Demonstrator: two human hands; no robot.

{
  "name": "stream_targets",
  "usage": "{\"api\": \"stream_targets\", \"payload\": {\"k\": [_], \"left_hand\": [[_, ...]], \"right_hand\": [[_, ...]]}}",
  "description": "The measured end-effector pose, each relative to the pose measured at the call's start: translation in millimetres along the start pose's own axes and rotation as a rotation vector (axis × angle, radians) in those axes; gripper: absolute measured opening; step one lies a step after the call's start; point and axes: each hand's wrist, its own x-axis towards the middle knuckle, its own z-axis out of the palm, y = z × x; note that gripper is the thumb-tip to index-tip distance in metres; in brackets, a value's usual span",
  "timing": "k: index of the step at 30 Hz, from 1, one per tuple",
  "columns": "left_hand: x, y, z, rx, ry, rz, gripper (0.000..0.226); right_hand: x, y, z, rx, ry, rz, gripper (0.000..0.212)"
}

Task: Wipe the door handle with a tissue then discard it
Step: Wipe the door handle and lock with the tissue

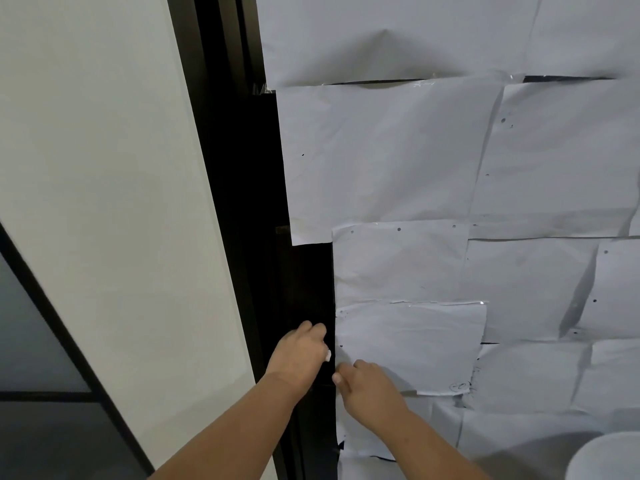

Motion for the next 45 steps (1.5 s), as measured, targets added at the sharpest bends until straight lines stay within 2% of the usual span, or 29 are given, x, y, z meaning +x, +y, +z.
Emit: {"api": "stream_targets", "payload": {"k": [4, 9, 13, 16, 21, 25, 31, 36, 41, 45], "left_hand": [[-1.8, -1.0, -8.0, 0.042, -0.037, 0.008, 0.025], [-6.2, -8.5, -1.2, 0.022, 0.036, -0.060, 0.024], [3.2, 0.0, -9.4, 0.171, -0.050, 0.066, 0.019], [2.6, 1.8, -11.7, 0.188, -0.055, 0.053, 0.021], [-13.6, -2.3, 5.4, -0.026, 0.135, -0.137, 0.035], [-19.7, -9.3, 27.4, -0.170, 0.289, -0.300, 0.026], [-26.6, 0.8, 39.4, -0.458, 0.358, -0.599, 0.015], [-28.0, 6.7, 37.8, -0.765, 0.414, -0.810, 0.015], [-27.8, 10.5, 34.8, -0.846, 0.423, -0.871, 0.019], [-24.8, 7.6, 35.4, -0.825, 0.340, -0.867, 0.023]], "right_hand": [[0.8, 1.8, -0.5, 0.016, 0.000, -0.004, 0.034], [-0.7, 1.5, 1.1, -0.010, 0.031, -0.017, 0.035], [-0.8, 1.1, 0.6, -0.005, 0.021, -0.011, 0.035], [-1.0, 0.6, -1.6, -0.007, 0.013, -0.006, 0.034], [-2.0, 1.1, -1.1, -0.004, 0.006, -0.006, 0.035], [-0.6, 1.7, 0.6, 0.002, -0.005, -0.008, 0.037], [0.4, 1.8, 1.1, -0.018, -0.009, -0.007, 0.037], [2.7, 2.1, 1.5, -0.014, -0.018, 0.000, 0.037], [3.5, 2.6, 3.5, -0.010, -0.026, 0.018, 0.037], [3.5, 2.8, 3.0, -0.009, -0.039, 0.021, 0.037]]}}
